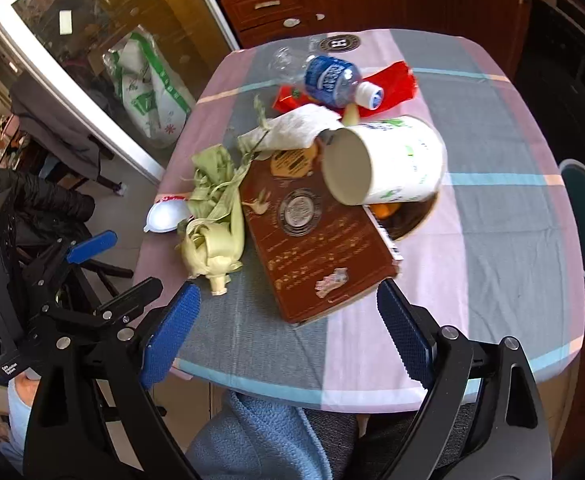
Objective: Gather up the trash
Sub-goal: 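Grasp the white bowl with the left gripper while the right grasps the corn husks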
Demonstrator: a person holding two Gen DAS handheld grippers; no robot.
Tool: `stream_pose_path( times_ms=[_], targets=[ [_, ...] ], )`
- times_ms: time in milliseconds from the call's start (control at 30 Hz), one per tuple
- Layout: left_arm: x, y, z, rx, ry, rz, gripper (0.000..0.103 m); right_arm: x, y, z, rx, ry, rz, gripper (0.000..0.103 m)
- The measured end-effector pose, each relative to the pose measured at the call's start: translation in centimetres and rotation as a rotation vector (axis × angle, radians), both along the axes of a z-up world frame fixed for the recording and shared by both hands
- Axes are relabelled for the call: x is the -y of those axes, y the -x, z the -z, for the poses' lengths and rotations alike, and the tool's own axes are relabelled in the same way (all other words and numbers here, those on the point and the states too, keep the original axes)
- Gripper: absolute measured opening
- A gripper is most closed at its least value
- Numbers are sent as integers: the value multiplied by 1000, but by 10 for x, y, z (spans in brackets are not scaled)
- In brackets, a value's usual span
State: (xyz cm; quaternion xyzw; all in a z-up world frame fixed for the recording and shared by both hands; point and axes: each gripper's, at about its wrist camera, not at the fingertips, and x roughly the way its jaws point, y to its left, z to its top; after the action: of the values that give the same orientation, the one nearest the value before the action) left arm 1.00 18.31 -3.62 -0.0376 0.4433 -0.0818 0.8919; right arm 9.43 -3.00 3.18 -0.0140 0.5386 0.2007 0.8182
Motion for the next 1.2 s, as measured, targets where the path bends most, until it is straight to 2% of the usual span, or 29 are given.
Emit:
stream_pose_path(
  times_ms=[100,200,300,433,567,633,700,767,833,900,967,1067,1200],
  targets=[
    [-26,0,5,24,-21,-29,99,-26,1,13,-25,0,-59,86],
    [-50,-8,15,14,-31,-67,99,-47,-2,28,-47,-12,-97,86],
    [-71,-18,27,-6,-8,-105,99,-69,-8,44,-62,-9,-138,86],
    [-85,-34,41,-27,24,-123,99,-89,-18,62,-67,12,-168,86],
    [-85,-46,49,-38,38,-100,97,-96,-28,70,-47,23,-162,86],
    [-82,-53,52,-42,31,-84,90,-100,-30,70,-26,34,-172,86],
    [-79,-60,54,-48,18,-66,80,-104,-31,70,-21,39,-181,80],
    [-75,-65,56,-50,12,-42,64,-104,-30,72,-33,35,-192,71],
    [-69,-69,59,-57,5,-12,55,-106,-27,71,-14,55,-199,62],
    [-64,-72,62,-67,3,19,47,-109,-28,72,-16,57,-201,56],
    [-58,-72,65,-76,-8,42,34,-107,-28,69,-25,38,-200,55],
    [-52,-70,69,-72,-39,61,29,-110,-23,71,-36,44,-231,55],
    [-52,-69,68,-83,-26,44,29,-113,-29,77,-44,45,-234,66]
  ],
)
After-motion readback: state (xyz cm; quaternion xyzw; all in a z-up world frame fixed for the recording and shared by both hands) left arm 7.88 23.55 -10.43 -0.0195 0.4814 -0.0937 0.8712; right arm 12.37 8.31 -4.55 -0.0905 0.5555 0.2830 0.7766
